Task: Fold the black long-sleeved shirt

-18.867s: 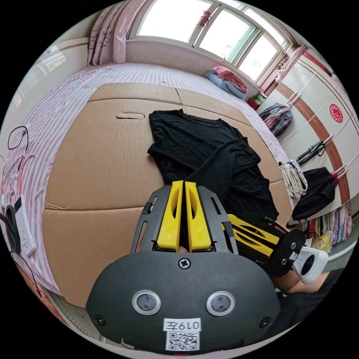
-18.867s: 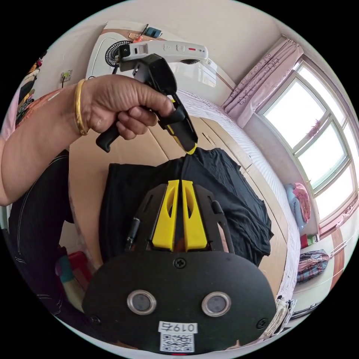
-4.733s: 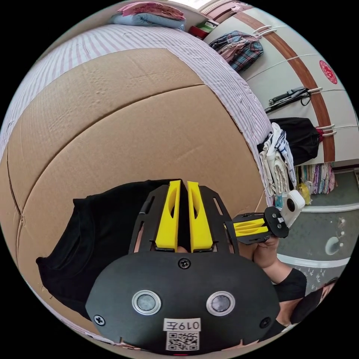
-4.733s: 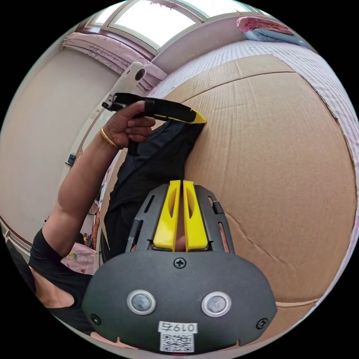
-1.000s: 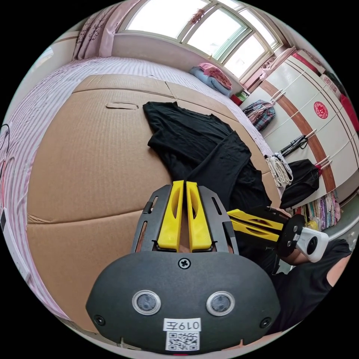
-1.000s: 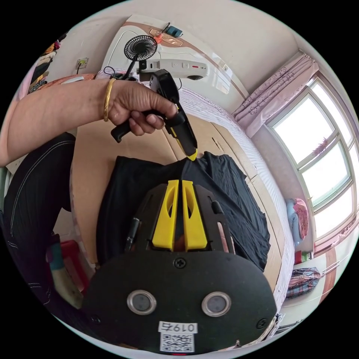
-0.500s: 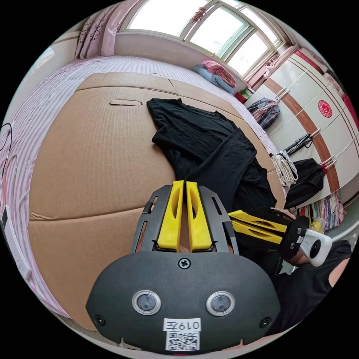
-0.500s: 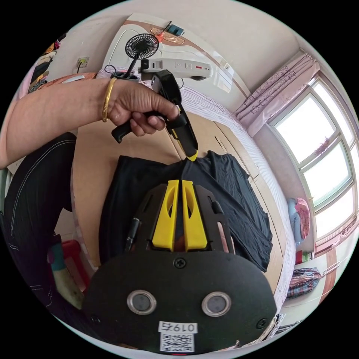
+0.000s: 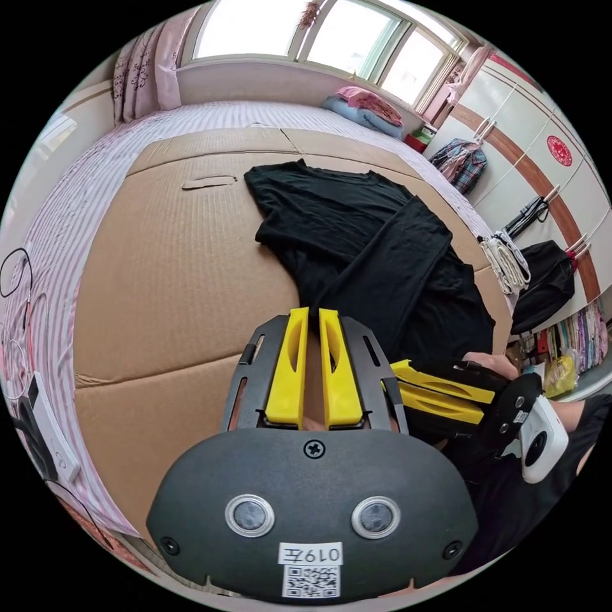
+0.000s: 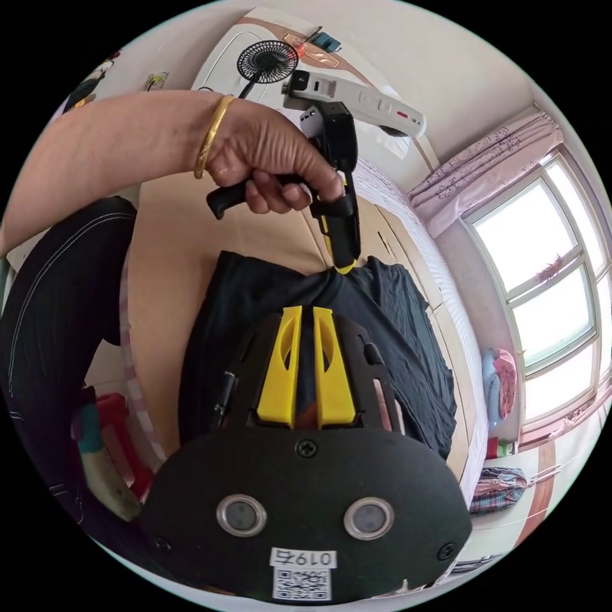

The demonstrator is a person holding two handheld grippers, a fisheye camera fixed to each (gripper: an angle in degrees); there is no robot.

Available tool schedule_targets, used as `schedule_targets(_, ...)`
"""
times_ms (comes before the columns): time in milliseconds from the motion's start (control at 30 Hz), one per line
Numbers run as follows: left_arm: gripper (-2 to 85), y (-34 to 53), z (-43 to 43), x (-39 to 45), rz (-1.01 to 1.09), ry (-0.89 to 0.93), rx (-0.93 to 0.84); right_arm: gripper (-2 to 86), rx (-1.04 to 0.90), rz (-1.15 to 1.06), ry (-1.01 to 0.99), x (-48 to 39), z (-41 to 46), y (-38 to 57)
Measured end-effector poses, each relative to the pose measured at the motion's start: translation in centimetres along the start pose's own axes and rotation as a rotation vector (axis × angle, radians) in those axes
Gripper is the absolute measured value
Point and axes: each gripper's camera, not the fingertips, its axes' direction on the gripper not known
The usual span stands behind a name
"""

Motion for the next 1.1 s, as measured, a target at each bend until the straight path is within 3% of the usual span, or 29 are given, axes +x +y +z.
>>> schedule_targets(233,3.7,-2.4,-4.0,2.8,0.036,0.003,0.133,6.4,0.111,0.249,-0.028,8.7,-4.5,5.0)
schedule_targets(400,4.1,-11.0,1.4,9.4,0.248,0.070,0.025,6.6,0.002,0.042,0.148,11.8,-2.3,8.0)
schedule_targets(567,4.9,-17.7,8.0,10.8,0.287,0.140,-0.109,6.3,-0.064,-0.200,0.186,12.2,-1.1,9.1)
schedule_targets(900,1.9,-22.5,12.9,12.7,0.309,0.167,-0.189,5.8,-0.036,-0.282,0.150,12.5,-1.0,7.8)
schedule_targets(1100,1.1,-23.7,14.9,13.7,0.312,0.148,-0.213,0.7,-0.054,-0.269,0.190,12.7,-1.3,7.6)
